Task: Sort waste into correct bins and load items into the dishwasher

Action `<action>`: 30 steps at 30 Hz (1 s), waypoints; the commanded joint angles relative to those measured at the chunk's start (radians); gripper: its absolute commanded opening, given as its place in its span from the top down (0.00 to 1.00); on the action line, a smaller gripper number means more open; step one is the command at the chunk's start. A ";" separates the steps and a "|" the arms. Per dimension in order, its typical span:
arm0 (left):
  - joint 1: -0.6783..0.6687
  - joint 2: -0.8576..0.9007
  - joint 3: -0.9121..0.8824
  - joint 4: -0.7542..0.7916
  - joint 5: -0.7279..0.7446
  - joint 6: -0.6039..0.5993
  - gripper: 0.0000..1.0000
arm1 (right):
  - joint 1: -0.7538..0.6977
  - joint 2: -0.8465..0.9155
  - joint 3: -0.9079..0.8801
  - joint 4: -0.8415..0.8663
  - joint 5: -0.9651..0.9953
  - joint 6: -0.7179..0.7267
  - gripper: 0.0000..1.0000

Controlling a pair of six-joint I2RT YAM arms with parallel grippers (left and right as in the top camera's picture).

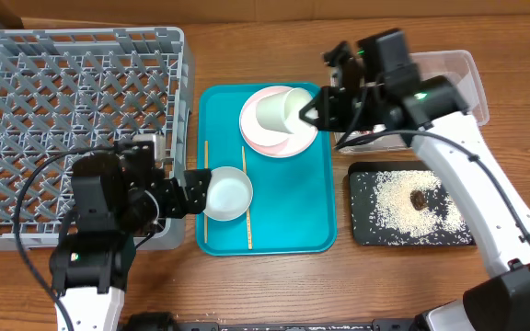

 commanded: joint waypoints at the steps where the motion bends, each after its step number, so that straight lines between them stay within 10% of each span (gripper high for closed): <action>1: -0.002 0.074 0.022 0.158 0.435 0.043 0.00 | -0.073 0.020 -0.016 -0.013 -0.440 -0.093 0.96; 15: -0.130 0.250 0.022 0.751 0.697 -0.152 0.00 | -0.059 0.024 -0.016 -0.022 -0.681 -0.123 0.96; 30: -0.155 0.249 0.022 0.875 0.697 -0.161 0.00 | 0.039 0.024 -0.016 -0.018 -0.804 -0.142 0.96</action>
